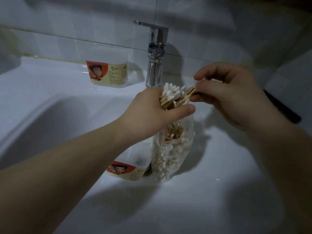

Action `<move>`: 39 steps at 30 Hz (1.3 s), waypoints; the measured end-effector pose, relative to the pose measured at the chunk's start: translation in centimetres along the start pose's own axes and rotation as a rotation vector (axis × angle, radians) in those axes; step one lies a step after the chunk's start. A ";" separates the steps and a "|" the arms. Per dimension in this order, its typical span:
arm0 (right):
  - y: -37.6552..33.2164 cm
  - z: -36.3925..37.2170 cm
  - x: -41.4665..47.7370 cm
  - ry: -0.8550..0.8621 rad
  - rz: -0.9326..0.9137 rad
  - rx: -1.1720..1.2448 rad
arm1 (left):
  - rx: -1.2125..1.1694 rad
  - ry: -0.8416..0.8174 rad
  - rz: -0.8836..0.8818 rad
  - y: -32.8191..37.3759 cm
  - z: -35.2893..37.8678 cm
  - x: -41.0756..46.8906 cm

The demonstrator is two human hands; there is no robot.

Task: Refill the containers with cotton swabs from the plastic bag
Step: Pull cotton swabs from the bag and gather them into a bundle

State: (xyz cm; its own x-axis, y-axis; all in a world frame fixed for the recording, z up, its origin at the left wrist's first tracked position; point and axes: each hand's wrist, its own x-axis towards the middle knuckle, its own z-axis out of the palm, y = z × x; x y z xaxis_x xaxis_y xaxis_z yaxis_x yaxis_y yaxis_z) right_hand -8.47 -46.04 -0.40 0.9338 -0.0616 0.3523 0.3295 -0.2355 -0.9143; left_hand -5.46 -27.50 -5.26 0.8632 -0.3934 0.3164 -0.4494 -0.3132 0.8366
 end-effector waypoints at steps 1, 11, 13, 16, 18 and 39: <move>0.0 0.0 0.0 0.006 0.013 0.025 | 0.006 -0.004 -0.011 0.0 0.0 0.0; -0.1 0.3 0.1 0.058 0.090 0.187 | -0.001 -0.021 -0.055 0.2 0.0 0.1; 0.0 0.2 0.2 0.092 0.082 0.207 | -0.010 -0.020 -0.062 0.2 0.0 0.1; 0.0 -0.2 0.5 0.158 0.056 0.215 | -0.018 -0.020 -0.079 0.1 0.0 0.1; 0.0 -0.6 0.6 0.196 0.029 0.210 | -0.053 -0.004 -0.099 -0.1 0.0 0.1; 0.8 1.1 -0.2 0.013 -0.016 0.010 | -0.173 0.042 0.073 0.2 0.2 0.2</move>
State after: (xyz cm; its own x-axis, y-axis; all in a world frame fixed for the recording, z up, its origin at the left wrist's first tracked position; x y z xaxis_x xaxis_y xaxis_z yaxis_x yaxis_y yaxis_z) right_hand -8.29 -45.17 -1.39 0.9266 -0.0709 0.3694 0.3455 -0.2272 -0.9105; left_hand -5.39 -27.76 -5.14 0.8400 -0.3724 0.3946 -0.4683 -0.1302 0.8739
